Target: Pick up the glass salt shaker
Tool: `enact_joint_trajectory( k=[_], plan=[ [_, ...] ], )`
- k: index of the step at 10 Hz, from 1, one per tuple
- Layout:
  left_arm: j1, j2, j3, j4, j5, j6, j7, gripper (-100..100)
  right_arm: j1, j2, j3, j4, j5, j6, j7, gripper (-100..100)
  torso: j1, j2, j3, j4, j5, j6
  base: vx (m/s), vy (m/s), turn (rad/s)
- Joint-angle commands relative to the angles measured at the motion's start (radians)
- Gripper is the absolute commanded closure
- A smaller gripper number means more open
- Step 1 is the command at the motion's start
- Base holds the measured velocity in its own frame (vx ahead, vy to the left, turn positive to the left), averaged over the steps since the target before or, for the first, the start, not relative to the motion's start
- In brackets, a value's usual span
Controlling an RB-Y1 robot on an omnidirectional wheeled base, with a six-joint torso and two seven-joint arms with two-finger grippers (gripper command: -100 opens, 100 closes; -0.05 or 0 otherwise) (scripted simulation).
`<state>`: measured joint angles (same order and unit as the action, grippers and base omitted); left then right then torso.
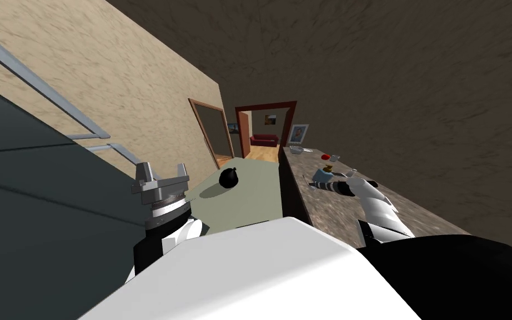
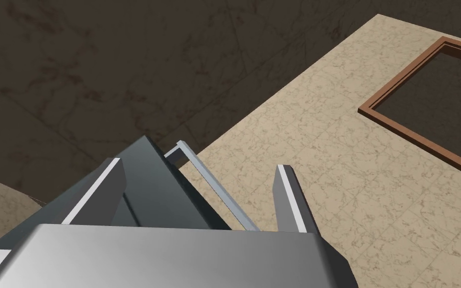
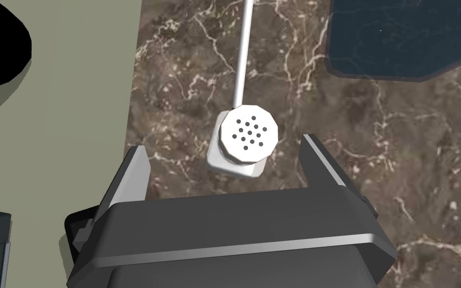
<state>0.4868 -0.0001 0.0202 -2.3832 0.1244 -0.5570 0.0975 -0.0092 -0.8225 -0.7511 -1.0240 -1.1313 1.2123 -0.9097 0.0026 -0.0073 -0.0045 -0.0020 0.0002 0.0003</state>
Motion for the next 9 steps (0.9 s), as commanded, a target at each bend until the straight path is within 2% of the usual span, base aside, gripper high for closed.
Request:
enact_joint_trajectory(
  k=[1,2,4,5,6,7,8,9],
  plan=[
    [0.0,0.0,0.0,0.0,0.0,0.0,0.0,0,-0.006,0.001,-0.031,0.034,-0.004,0.025,0.05,-100,0.0,0.0,0.0,0.0,0.0,0.0,0.127,0.062,-0.166],
    [0.0,0.0,0.0,0.0,0.0,0.0,0.0,0,-0.006,0.001,-0.031,0.034,-0.004,0.025,0.066,-100,0.001,-0.002,-0.001,0.0,0.0,0.0,0.107,0.044,-0.063],
    [0.0,0.0,0.0,0.0,0.0,0.0,0.0,0,-0.01,0.003,-0.072,0.071,-0.008,0.059,0.129,-100,0.0,-0.001,-0.001,0.0,0.0,0.0,0.127,0.047,-0.123],
    [0.0,0.0,0.0,0.0,0.0,0.0,0.0,0,-0.01,0.003,-0.072,0.071,-0.008,0.059,0.145,-100,0.001,-0.003,-0.002,-0.001,0.0,0.0,0.108,0.037,-0.065],
    [0.0,0.0,0.0,0.0,0.0,0.0,0.0,0,-0.012,0.005,-0.093,0.089,-0.01,0.075,0.182,-100,0.0,-0.002,-0.001,-0.001,0.0,-0.001,0.087,0.032,-0.087],
    [0.0,0.0,0.0,0.0,0.0,0.0,0.0,0,-0.012,0.004,-0.082,0.08,-0.009,0.066,0.158,-100,-0.001,-0.001,-0.001,0.0,0.0,0.0,0.041,0.02,-0.026],
    [0.0,0.0,0.0,0.0,0.0,0.0,0.0,0,-0.012,0.004,-0.084,0.082,-0.009,0.068,0.164,100,-0.002,0.002,0.001,0.0,0.0,-0.001,0.007,0.001,-0.008],
    [0.0,0.0,0.0,0.0,0.0,0.0,0.0,0,-0.011,0.003,-0.084,0.082,-0.008,0.067,0.164,100,-0.002,0.004,0.002,0.001,-0.001,-0.002,0.0,0.0,0.0]
  ],
)
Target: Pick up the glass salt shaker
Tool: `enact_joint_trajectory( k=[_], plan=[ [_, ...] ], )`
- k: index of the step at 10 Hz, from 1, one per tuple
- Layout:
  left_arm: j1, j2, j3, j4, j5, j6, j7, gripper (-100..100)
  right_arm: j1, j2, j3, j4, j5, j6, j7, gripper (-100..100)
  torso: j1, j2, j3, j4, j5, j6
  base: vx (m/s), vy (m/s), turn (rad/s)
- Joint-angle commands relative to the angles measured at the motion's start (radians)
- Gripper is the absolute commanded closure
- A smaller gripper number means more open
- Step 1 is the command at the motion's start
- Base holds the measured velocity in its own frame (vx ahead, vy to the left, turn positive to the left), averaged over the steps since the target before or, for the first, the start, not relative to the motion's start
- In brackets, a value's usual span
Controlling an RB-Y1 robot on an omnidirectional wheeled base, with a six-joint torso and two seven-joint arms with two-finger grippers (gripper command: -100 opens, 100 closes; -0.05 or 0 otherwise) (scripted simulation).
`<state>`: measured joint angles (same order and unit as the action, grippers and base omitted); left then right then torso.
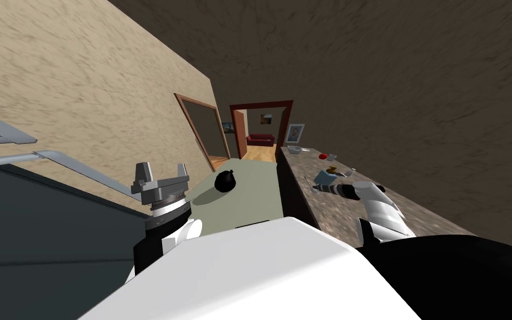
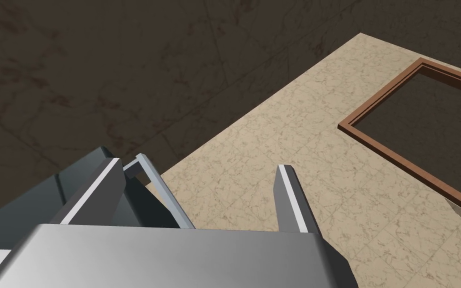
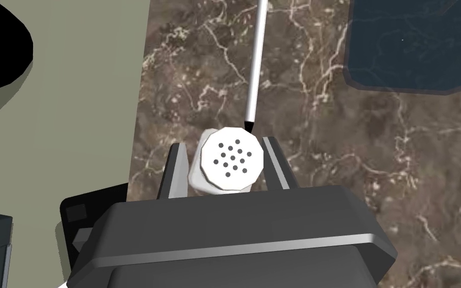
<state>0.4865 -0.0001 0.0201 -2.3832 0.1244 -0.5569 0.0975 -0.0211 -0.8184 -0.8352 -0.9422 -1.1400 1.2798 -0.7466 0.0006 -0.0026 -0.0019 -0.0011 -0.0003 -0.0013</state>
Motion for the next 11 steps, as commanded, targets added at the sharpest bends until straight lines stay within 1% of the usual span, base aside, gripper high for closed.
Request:
enact_joint_trajectory(
  k=[1,3,4,5,6,7,8,9,10,11],
  plan=[
    [0.0,0.0,0.0,0.0,0.0,0.0,0.0,0,0.0,0.0,0.0,0.0,0.0,0.0,0.0,100,0.0,0.0,0.0,0.0,0.0,0.0,0.0,0.0,0.0],
    [0.0,0.0,0.0,0.0,0.0,0.0,0.0,0,0.0,0.0,0.0,0.0,0.0,0.001,0.0,100,-0.001,0.001,0.0,0.0,0.0,0.0,0.0,0.0,0.0],
    [0.0,0.0,0.0,0.0,0.0,0.0,0.0,0,0.0,0.001,0.0,0.0,0.0,0.001,0.0,0,-0.001,0.001,0.001,0.0,0.0,0.0,0.0,0.0,0.0],
    [0.0,0.0,0.0,0.0,0.0,0.0,0.0,0,0.004,-0.002,0.033,-0.029,0.003,-0.026,-0.05,100,-0.001,0.001,0.001,0.0,0.0,0.0,-0.118,-0.043,0.192],
    [0.0,0.0,0.0,0.0,0.0,0.0,0.0,0,0.004,-0.002,0.033,-0.029,0.003,-0.026,-0.058,100,-0.003,0.006,0.003,0.001,0.0,-0.002,-0.141,-0.076,0.152],
    [0.0,0.0,0.0,0.0,0.0,0.0,0.0,0,0.006,-0.003,0.053,-0.048,0.005,-0.042,-0.097,100,-0.005,0.009,0.005,0.002,0.0,0.0,-0.131,-0.065,0.09],
    [0.0,0.0,0.0,0.0,0.0,0.0,0.0,0,0.008,-0.005,0.074,-0.066,0.007,-0.059,-0.12,100,-0.005,0.01,0.006,0.002,0.0,0.001,-0.161,-0.039,0.142],
    [0.0,0.0,0.0,0.0,0.0,0.0,0.0,0,0.008,-0.005,0.074,-0.066,0.007,-0.059,-0.136,100,-0.003,0.011,0.007,0.003,0.0,0.0,-0.107,-0.029,0.061],
    [0.0,0.0,0.0,0.0,0.0,0.0,0.0,0,0.01,-0.006,0.095,-0.084,0.009,-0.076,-0.171,100,-0.003,0.009,0.006,0.002,0.0,0.001,-0.079,-0.033,0.074],
    [0.0,0.0,0.0,0.0,0.0,0.0,0.0,0,0.01,-0.006,0.095,-0.084,0.009,-0.076,-0.176,100,-0.003,0.007,0.005,0.002,0.0,0.0,-0.063,-0.029,0.058]
  ],
)
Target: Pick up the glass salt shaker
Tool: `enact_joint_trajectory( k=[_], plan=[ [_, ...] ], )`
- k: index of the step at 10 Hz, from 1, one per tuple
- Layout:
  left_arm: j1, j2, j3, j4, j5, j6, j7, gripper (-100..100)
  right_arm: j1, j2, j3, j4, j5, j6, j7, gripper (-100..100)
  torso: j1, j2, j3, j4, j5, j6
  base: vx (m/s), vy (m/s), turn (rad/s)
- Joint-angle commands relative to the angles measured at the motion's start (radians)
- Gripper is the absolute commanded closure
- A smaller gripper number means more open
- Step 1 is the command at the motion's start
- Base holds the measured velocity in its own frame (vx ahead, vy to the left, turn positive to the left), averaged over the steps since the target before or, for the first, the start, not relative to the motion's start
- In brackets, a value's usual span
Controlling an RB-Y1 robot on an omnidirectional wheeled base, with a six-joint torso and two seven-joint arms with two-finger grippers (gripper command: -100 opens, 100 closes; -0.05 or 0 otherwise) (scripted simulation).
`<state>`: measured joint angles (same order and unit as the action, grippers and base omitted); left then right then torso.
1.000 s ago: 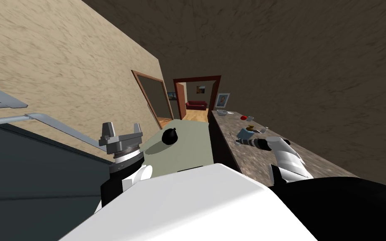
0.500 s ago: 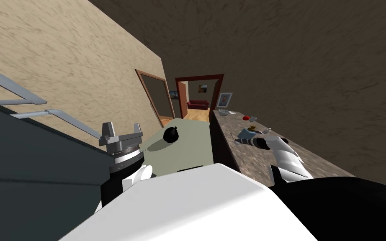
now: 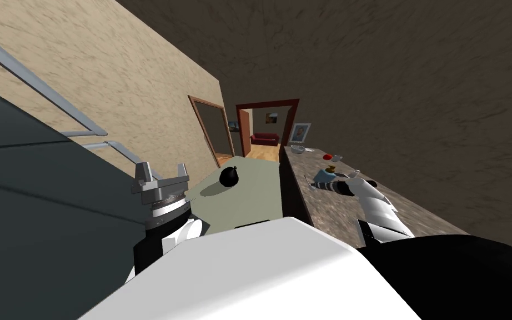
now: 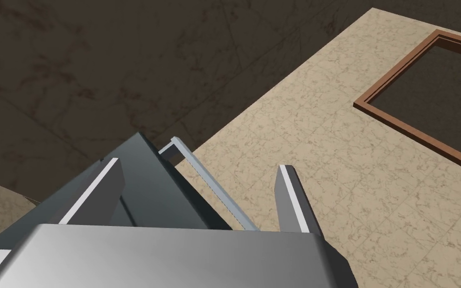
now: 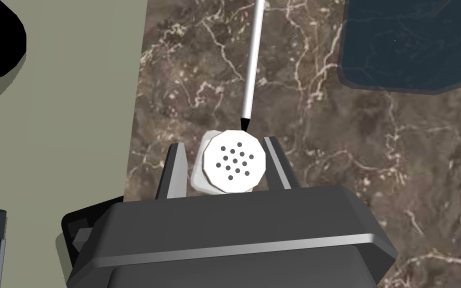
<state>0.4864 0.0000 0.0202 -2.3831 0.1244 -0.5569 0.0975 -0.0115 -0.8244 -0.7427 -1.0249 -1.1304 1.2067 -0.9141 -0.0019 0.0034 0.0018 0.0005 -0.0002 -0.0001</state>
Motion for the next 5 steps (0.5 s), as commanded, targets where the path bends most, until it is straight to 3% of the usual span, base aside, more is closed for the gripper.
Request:
enact_joint_trajectory(
  k=[1,5],
  plan=[
    [0.0,0.0,0.0,0.0,0.0,0.0,0.0,0,0.003,-0.002,0.023,-0.02,0.002,-0.019,-0.048,100,0.0,0.0,0.0,0.0,0.0,0.0,-0.094,-0.038,0.107],
    [0.0,0.0,0.0,0.0,0.0,0.0,0.0,0,0.009,-0.006,0.085,-0.075,0.008,-0.069,-0.15,100,-0.001,0.002,0.001,0.001,0.0,-0.001,-0.121,-0.045,0.126]
  ],
)
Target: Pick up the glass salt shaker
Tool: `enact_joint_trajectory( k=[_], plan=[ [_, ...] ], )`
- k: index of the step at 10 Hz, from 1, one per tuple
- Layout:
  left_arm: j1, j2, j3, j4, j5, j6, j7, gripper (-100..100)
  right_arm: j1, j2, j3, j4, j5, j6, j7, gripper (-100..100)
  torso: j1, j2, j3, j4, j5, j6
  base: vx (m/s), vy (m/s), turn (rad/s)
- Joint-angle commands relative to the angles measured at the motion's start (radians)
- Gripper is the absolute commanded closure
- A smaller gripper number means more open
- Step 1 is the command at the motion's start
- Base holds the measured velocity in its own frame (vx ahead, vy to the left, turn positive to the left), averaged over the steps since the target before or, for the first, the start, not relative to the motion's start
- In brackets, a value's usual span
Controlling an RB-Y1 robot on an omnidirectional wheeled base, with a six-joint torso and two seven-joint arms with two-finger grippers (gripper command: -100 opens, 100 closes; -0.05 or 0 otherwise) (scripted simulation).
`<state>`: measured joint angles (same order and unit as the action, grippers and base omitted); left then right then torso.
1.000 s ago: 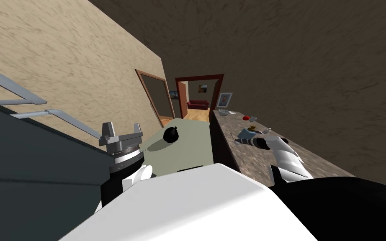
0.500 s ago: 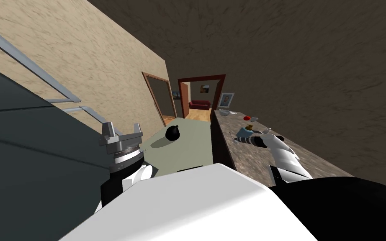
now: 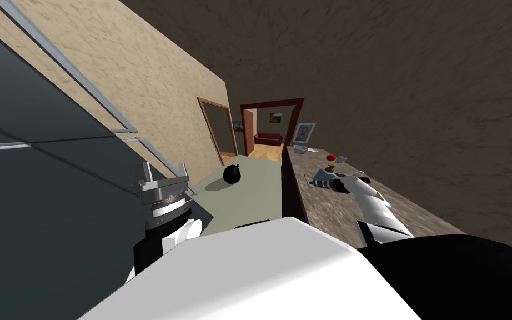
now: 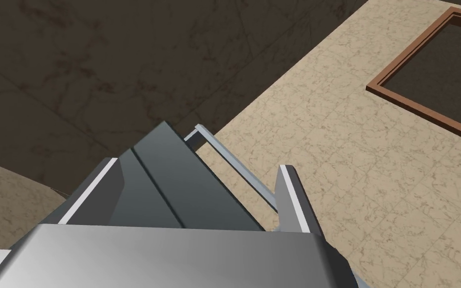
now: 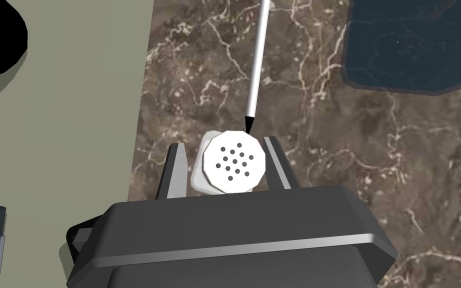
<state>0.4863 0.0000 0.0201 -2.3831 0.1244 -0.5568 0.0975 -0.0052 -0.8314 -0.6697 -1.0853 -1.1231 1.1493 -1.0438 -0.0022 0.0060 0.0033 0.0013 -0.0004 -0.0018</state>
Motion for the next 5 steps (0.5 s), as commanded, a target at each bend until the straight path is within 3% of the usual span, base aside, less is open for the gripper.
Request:
enact_joint_trajectory(
  k=[1,2,4,5],
  plan=[
    [0.0,0.0,0.0,0.0,0.0,0.0,0.0,0,0.003,0.001,0.012,-0.014,0.001,-0.012,-0.036,100,0.0,0.0,0.0,0.0,0.0,0.0,-0.099,-0.023,0.063],
    [0.0,0.0,0.0,0.0,0.0,0.0,0.0,0,0.005,0.0,0.033,-0.033,0.003,-0.029,-0.072,100,0.0,-0.001,0.0,0.0,0.0,0.002,-0.102,-0.025,0.07],
    [0.0,0.0,0.0,0.0,0.0,0.0,0.0,0,0.004,-0.001,0.03,-0.026,0.001,-0.027,-0.062,100,0.0,-0.001,-0.001,0.0,0.0,0.002,-0.059,-0.021,0.029],
    [0.0,0.0,0.0,0.0,0.0,0.0,0.0,0,0.004,-0.001,0.031,-0.027,0.001,-0.028,-0.066,0,0.0,-0.004,-0.002,-0.001,0.0,0.002,-0.007,-0.002,-0.004]
  ],
)
